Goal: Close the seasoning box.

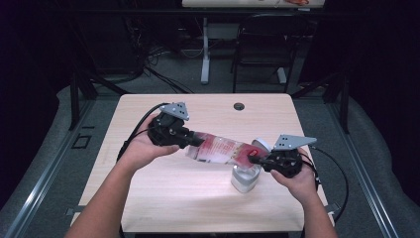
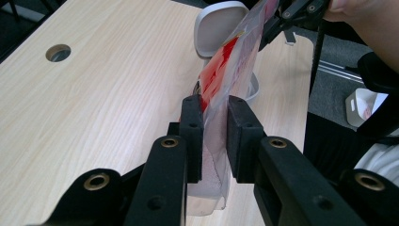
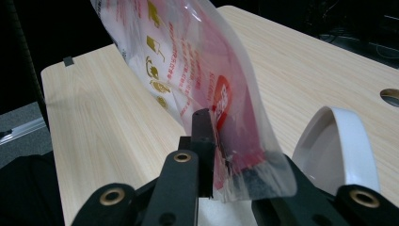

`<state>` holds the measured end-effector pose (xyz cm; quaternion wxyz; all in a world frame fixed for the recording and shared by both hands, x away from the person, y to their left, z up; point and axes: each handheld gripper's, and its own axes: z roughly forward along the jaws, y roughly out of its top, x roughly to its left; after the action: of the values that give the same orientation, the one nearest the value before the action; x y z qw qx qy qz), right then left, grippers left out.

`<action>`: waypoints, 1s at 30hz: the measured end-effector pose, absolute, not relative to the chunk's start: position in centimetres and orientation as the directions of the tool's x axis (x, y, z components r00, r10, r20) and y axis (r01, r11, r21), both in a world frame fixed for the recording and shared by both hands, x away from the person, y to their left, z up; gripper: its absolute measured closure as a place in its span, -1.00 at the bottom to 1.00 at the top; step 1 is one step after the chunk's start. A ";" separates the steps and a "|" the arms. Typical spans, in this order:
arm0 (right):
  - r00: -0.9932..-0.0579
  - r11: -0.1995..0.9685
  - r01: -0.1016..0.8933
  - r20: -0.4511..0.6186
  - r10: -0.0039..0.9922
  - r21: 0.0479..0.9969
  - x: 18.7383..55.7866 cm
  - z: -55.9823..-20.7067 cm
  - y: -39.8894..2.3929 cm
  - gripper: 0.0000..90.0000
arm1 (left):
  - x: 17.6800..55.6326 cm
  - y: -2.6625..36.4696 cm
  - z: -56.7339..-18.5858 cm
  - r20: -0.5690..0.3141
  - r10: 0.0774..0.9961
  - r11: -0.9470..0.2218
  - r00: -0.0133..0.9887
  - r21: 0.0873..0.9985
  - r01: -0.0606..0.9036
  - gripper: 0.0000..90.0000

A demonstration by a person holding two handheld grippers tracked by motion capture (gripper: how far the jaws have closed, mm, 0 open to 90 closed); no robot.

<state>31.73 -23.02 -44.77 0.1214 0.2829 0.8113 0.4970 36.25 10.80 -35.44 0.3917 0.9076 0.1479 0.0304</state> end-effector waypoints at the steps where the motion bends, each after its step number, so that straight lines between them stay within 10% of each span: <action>1: -0.811 0.344 0.338 0.086 0.578 0.876 31.7 -44.8 -23.0 0.83 | 36.2 10.9 -35.6 -0.064 0.293 -0.646 0.954 0.722 0.247 0.75; 30: -0.819 0.332 0.319 0.082 0.567 0.888 32.1 -44.8 -22.3 0.56 | 36.2 13.3 -38.4 -0.102 0.314 -0.604 0.944 0.745 0.282 0.71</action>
<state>32.07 -22.35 -44.82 0.1220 0.2746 0.8069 0.5085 36.19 13.31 -38.41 0.4124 0.8954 0.1666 0.0195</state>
